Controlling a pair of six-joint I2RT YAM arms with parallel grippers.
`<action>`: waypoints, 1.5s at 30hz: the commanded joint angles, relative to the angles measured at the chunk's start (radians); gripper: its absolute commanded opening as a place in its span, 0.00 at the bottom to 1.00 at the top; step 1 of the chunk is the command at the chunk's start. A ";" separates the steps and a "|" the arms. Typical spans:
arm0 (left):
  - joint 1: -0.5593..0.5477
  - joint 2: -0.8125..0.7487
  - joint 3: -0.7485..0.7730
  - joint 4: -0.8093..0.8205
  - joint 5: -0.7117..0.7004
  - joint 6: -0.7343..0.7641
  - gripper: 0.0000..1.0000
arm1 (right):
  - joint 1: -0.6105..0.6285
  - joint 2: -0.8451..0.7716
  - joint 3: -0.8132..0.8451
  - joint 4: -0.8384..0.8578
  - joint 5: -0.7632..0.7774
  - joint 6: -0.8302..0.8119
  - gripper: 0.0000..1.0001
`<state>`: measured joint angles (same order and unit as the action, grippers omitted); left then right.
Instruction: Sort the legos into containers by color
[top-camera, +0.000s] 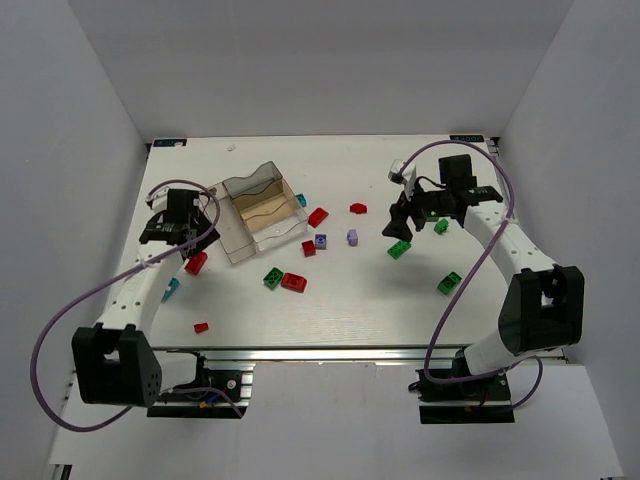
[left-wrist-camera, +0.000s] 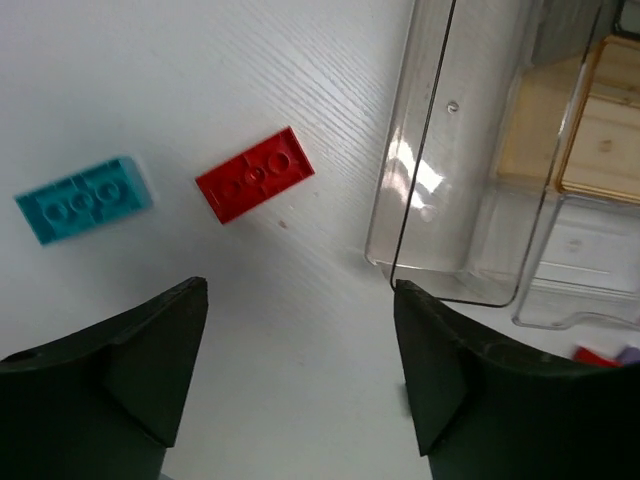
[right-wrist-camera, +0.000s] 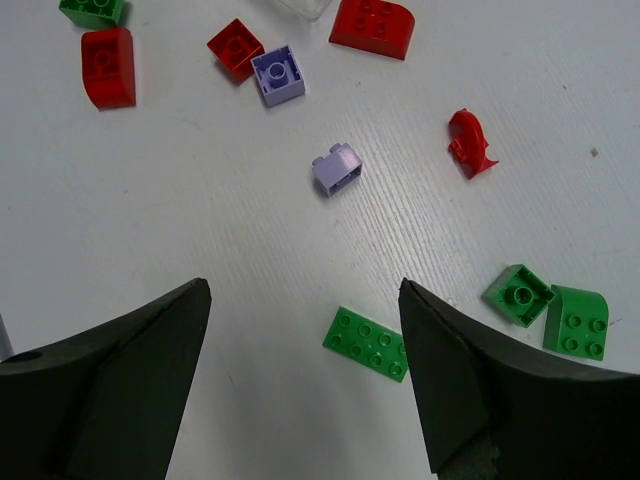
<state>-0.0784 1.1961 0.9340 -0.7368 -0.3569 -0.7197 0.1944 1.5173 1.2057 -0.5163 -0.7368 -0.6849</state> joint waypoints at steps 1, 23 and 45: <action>0.046 0.037 0.071 0.011 -0.028 0.262 0.83 | -0.003 -0.040 -0.024 0.035 -0.019 -0.019 0.78; 0.180 0.353 0.037 0.185 0.371 0.882 0.86 | -0.006 0.015 0.035 -0.062 -0.027 -0.114 0.80; 0.189 0.358 0.055 0.217 0.276 0.824 0.42 | -0.006 0.027 0.055 -0.080 -0.006 -0.105 0.81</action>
<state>0.1036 1.6234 0.9508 -0.5220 -0.0940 0.1295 0.1909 1.5444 1.2232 -0.5861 -0.7322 -0.7876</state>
